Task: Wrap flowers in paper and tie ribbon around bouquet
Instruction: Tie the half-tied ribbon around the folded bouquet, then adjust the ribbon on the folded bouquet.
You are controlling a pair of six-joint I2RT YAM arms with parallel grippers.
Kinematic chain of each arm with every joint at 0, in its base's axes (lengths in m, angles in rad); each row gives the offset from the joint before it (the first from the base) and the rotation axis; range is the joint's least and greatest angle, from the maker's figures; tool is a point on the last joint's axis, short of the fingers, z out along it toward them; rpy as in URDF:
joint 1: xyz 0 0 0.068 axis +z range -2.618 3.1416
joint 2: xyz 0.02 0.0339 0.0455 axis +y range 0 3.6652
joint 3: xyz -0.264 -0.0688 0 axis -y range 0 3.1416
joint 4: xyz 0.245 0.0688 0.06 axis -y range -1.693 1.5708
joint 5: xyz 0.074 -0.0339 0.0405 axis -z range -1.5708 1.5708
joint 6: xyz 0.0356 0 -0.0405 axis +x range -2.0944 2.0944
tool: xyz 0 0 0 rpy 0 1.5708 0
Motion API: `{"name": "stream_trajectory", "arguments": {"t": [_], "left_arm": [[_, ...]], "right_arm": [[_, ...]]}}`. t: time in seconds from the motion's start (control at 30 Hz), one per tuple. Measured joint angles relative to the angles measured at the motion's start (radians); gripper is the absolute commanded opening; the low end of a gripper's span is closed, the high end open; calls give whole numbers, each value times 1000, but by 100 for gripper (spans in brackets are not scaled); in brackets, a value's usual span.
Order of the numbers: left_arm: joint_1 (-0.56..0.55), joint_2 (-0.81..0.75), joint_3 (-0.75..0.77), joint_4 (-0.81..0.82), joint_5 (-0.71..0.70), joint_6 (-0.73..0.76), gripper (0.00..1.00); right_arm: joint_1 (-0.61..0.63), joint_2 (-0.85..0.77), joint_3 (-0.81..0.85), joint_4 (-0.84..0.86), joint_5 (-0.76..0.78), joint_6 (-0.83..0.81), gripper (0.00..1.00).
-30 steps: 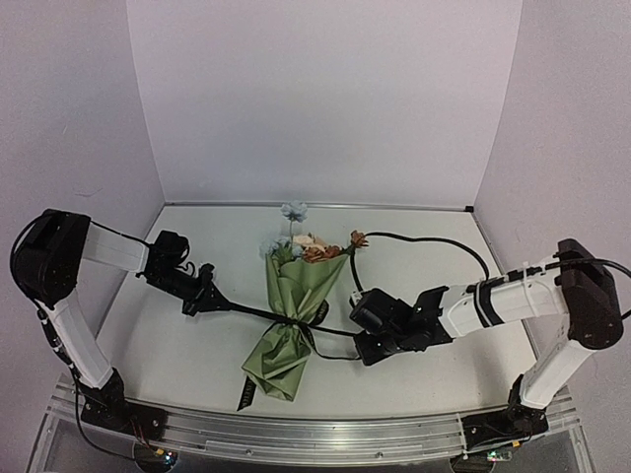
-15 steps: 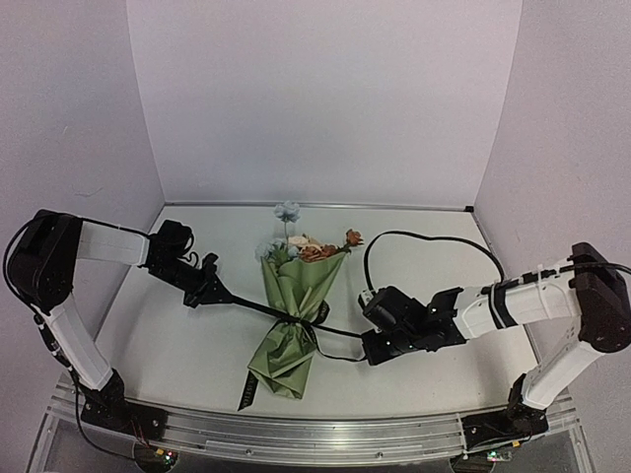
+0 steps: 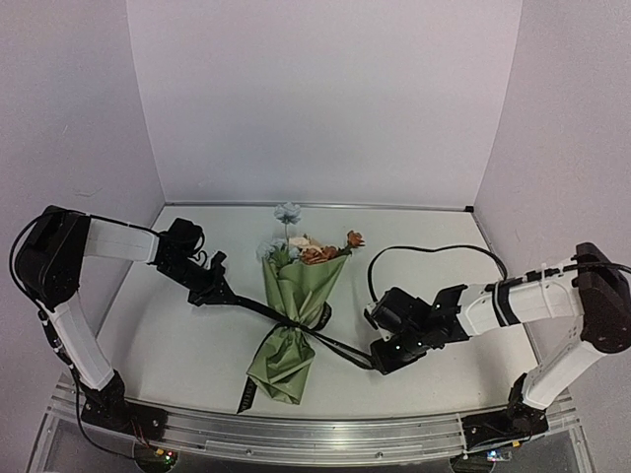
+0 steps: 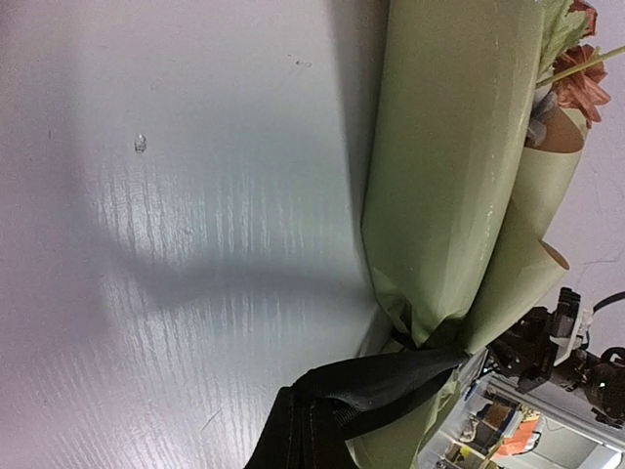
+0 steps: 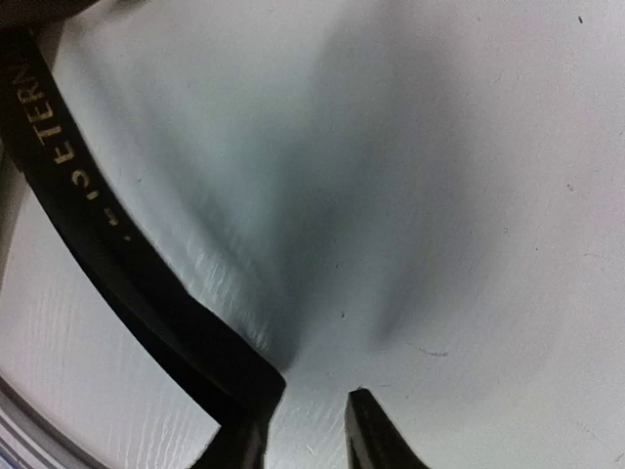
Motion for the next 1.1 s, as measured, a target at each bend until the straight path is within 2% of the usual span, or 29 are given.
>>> {"name": "stream_trajectory", "arguments": {"t": [0.17,0.23,0.4,0.73,1.1], "left_arm": [[3,1,8,-13,-31,20,0],[6,2,16,-18,-36,27,0],[2,2,29,-16,-41,38,0],[-38,3,28,-8,-30,25,0],[-43,1,-39,47,-30,-42,0]], "right_arm": [[-7,-60,43,-76,-42,-13,66],[-13,-73,78,-109,-49,-21,71],[-61,3,245,-167,-61,-27,74],[-90,332,604,-174,-72,-38,70],[-83,465,671,-194,18,-1,72]]}}
